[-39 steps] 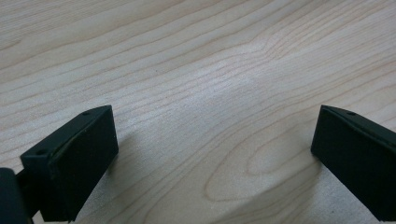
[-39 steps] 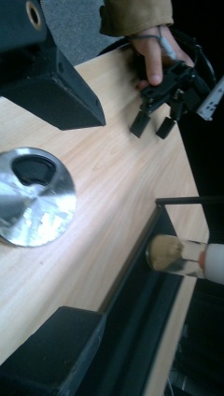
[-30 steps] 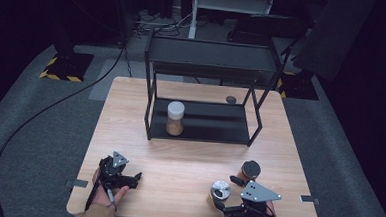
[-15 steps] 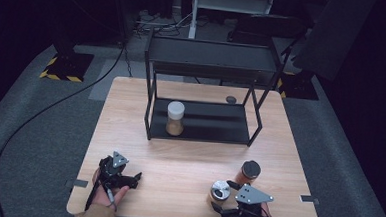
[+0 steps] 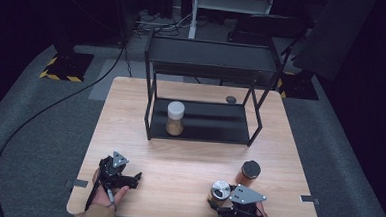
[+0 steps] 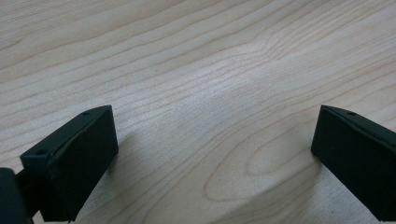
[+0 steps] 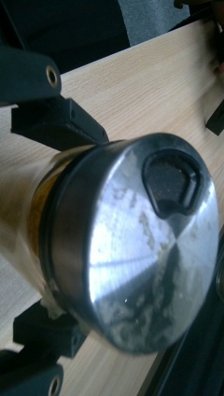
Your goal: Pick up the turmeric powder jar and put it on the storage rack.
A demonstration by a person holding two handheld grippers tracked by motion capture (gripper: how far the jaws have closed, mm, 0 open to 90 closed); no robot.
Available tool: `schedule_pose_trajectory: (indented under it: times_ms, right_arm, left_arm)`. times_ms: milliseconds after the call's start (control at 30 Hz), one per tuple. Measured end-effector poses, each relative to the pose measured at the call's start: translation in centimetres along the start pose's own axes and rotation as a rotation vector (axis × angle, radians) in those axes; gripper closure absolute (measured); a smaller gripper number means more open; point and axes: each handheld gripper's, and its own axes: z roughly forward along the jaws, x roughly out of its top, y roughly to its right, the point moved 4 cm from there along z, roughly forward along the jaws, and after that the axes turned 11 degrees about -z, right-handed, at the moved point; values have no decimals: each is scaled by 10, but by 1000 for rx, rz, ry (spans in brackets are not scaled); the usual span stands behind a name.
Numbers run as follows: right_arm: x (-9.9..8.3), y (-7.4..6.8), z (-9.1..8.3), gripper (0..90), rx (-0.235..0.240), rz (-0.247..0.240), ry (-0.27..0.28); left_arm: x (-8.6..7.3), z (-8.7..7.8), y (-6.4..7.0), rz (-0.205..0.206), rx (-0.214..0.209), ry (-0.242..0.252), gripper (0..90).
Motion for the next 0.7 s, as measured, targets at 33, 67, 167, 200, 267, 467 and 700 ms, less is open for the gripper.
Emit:
schedule_pose_trajectory:
  times_ms: [33, 67, 167, 200, 267, 467, 700]
  right_arm:
    - [0, 1, 0, 306, 5, -2, 2]
    - [0, 2, 0, 307, 7, -3, 1]
    - [1, 3, 0, 312, 13, -4, -4]
    - [2, 3, 0, 313, 14, -5, -8]
    - [3, 3, 0, 314, 14, -5, -13]
    - [7, 3, -2, 315, 20, -2, -26]
    - [15, 7, -7, 316, 23, 13, -12]
  left_arm:
    - [0, 0, 0, 0, 0, 0, 3]
    - [0, 0, 0, 0, 0, 0, 3]
    - [0, 0, 0, 0, 0, 0, 3]
    - [0, 0, 0, 0, 0, 0, 3]
    - [0, 0, 0, 0, 0, 0, 3]
    - [0, 0, 0, 0, 0, 0, 3]
    - [0, 0, 1, -4, 3, 0, 3]
